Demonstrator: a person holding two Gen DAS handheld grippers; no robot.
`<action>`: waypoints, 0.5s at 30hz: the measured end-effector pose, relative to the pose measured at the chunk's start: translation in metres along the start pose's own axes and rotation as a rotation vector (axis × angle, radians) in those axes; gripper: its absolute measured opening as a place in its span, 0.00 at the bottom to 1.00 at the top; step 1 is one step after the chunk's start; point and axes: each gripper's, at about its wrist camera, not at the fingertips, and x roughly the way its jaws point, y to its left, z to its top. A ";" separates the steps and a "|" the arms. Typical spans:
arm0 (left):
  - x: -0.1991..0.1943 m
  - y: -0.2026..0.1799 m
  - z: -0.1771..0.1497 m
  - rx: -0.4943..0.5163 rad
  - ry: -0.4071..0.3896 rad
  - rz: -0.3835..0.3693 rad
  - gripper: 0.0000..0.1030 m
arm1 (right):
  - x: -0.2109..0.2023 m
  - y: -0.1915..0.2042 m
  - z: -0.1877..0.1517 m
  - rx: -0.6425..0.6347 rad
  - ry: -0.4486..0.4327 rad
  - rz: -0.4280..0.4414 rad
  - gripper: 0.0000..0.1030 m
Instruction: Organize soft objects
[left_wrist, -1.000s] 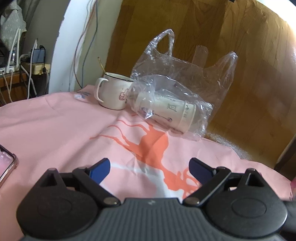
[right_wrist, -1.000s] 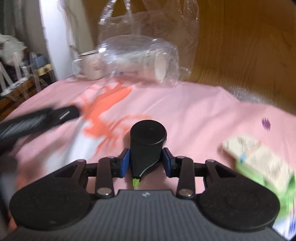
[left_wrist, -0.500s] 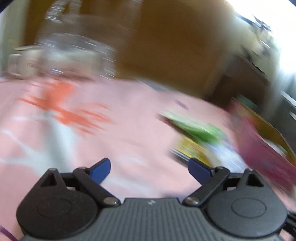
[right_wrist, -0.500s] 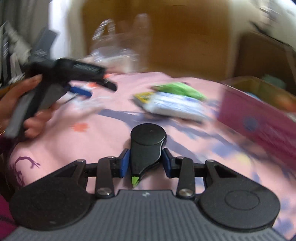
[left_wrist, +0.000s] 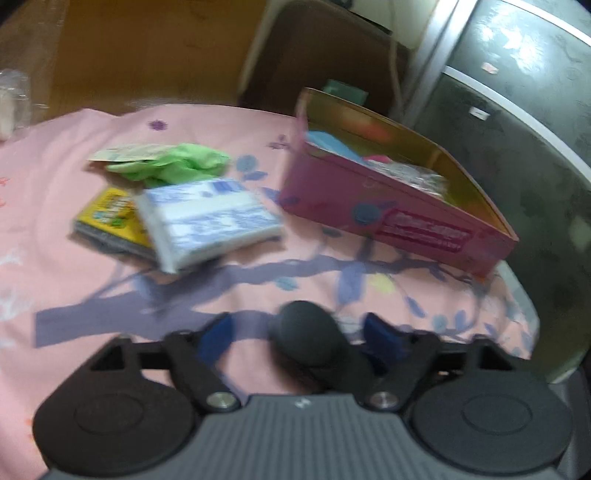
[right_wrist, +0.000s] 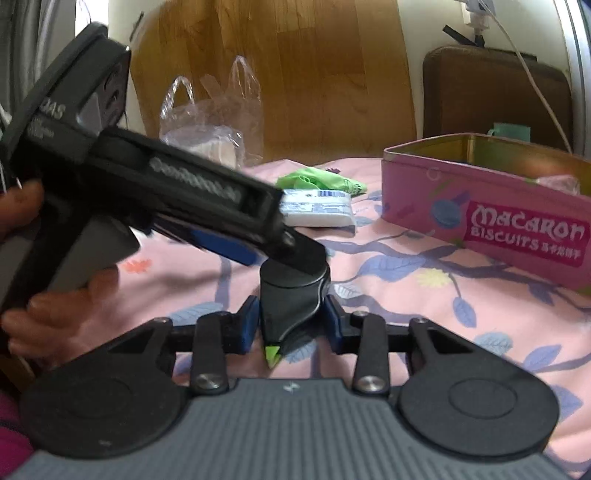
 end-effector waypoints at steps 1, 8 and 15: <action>0.002 -0.004 0.002 -0.002 0.008 0.004 0.60 | -0.002 -0.002 0.001 0.018 -0.016 0.010 0.39; -0.001 -0.039 0.054 0.064 -0.070 -0.065 0.57 | -0.023 -0.022 0.032 -0.008 -0.178 -0.085 0.39; 0.038 -0.088 0.121 0.216 -0.175 -0.082 0.59 | -0.017 -0.070 0.078 -0.010 -0.291 -0.247 0.40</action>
